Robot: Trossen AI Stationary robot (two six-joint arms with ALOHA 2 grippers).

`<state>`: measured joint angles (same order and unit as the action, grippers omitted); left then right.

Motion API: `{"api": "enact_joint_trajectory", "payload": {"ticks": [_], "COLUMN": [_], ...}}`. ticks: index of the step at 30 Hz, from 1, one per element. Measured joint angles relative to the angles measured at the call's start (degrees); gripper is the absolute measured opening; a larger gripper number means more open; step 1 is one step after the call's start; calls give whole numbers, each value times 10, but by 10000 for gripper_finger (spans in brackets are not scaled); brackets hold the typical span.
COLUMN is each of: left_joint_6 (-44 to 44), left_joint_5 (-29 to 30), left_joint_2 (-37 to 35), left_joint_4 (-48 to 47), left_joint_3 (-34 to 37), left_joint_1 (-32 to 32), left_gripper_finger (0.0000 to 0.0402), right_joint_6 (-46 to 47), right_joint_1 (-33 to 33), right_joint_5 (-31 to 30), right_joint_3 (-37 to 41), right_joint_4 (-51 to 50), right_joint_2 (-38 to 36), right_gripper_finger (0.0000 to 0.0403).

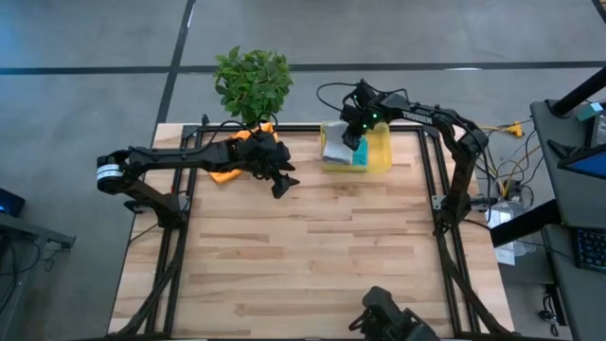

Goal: Fold microfiber towels
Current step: Put the folded gray microfiber towel into the yellow bin

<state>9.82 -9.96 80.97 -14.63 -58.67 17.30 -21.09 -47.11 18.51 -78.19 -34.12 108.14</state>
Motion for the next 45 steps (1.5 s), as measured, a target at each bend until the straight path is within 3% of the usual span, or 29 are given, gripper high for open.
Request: {"api": "enact_joint_trajectory", "payload": {"ticks": [7,14,20,28,35,41,45], "left_joint_6": [3,3,3,3,-11,-14,-14], "left_joint_5": [-1,-1,-1,-3,-3,-4,-3], "left_joint_2": [0,0,0,0,0,0,0], "left_joint_4": [0,0,0,0,0,0,1], "left_joint_3": [0,0,1,1,1,1,1], "left_joint_1": [0,0,0,0,0,0,0], "left_gripper_finger": [242,242,242,242,242,242,242], "right_joint_6": [-54,-33,4,11,11,23,53], "right_joint_1": [-3,2,7,6,-14,-29,-20], "right_joint_5": [-7,3,3,-21,-21,-19,-21], "right_joint_3": [-21,-44,-89,-130,-180,-209,-207], "right_joint_4": [4,-9,-42,-77,-181,-224,-163], "right_joint_2": [0,37,83,87,83,83,82], "right_gripper_finger": [14,20,74,147,188,175,110]}}
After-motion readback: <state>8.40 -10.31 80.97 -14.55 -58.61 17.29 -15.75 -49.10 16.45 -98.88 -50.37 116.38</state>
